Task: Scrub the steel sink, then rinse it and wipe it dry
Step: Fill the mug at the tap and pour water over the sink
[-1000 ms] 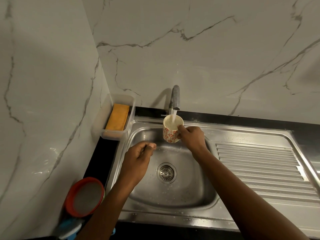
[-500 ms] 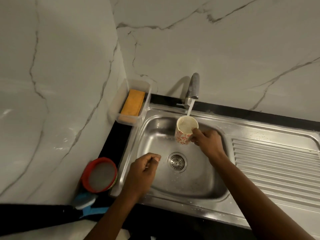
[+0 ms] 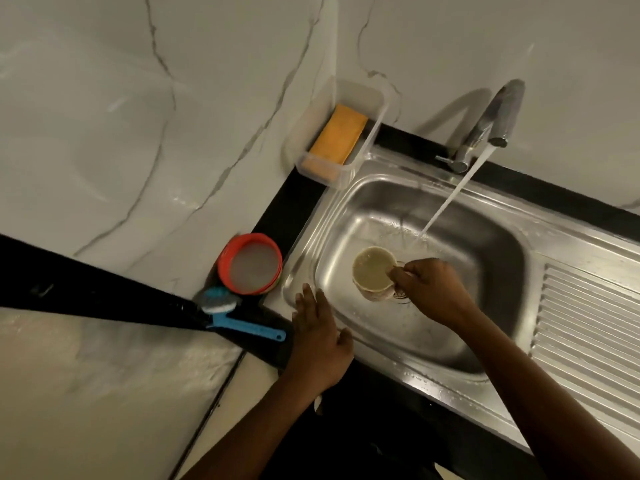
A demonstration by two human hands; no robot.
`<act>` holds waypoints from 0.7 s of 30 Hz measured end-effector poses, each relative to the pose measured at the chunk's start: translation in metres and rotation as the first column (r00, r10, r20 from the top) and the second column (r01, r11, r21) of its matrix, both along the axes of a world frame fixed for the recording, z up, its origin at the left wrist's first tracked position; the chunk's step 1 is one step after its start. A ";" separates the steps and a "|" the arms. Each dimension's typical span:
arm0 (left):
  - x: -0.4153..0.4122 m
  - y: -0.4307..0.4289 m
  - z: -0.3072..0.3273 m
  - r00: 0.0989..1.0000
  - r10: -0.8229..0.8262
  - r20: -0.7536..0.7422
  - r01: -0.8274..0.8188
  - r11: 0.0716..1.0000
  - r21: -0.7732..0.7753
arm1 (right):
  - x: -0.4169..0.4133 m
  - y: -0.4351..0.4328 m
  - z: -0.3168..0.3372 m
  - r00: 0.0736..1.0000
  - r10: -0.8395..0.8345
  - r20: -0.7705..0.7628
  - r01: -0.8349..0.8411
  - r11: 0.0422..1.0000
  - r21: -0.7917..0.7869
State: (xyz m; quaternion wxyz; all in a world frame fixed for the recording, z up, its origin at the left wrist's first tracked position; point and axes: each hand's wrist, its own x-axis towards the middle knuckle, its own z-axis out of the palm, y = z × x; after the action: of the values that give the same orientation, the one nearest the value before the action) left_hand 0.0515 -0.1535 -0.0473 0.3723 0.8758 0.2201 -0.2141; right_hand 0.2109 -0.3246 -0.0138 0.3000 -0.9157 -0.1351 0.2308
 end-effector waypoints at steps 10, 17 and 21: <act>0.015 0.006 -0.029 0.995 -0.014 -0.103 0.046 0.947 0.316 | 0.006 0.073 0.012 0.916 0.386 0.111 -0.367 0.916 -0.162; 0.014 0.007 -0.037 0.989 -0.129 -0.075 0.148 0.905 0.399 | 0.014 0.054 0.001 0.932 0.358 0.056 -0.349 0.929 -0.120; 0.010 0.009 -0.038 0.961 -0.264 -0.083 0.277 0.898 0.343 | 0.017 0.041 -0.004 0.946 0.321 0.040 -0.313 0.941 -0.132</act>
State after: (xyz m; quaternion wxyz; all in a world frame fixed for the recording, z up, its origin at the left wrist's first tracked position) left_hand 0.0619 -0.1449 -0.0851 0.1727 0.9463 0.1374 -0.2360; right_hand 0.2282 -0.2833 -0.0175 0.1975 -0.9054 -0.2753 0.2560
